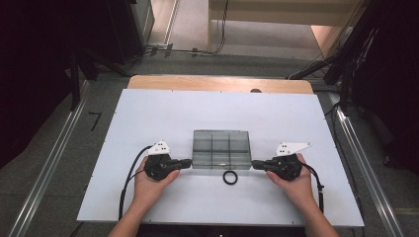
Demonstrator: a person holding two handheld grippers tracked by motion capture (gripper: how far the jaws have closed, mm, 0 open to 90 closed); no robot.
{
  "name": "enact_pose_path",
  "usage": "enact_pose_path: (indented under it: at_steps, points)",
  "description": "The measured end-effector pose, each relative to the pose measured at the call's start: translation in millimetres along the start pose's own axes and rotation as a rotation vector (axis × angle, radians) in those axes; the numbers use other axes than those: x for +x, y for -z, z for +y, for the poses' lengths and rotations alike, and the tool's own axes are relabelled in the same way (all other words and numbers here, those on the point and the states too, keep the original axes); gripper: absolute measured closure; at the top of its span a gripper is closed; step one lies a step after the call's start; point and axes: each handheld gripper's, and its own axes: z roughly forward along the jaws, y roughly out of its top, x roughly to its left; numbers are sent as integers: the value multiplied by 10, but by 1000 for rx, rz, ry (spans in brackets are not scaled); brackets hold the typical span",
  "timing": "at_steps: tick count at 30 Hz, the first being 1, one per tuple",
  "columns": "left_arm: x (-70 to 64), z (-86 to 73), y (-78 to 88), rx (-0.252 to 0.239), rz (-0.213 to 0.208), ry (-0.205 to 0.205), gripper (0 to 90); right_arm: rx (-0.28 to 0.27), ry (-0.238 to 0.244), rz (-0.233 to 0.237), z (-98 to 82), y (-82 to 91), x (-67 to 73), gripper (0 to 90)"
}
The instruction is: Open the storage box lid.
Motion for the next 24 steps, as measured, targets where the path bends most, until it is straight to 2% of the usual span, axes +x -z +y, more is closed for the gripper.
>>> enact_pose_path:
  at_steps: [9, 16, 24]
  points:
    - [-35, 16, 12, -16, 5, -22, 900, -21, 6, 0, 19, 19, 12, 881]
    - [-60, 31, 29, -59, -2, -36, 900, -55, -6, -9, 41, 75, 13, 880]
    - [-103, 68, 57, -112, 4, -62, 900, -76, 6, -6, 96, 94, 65, 880]
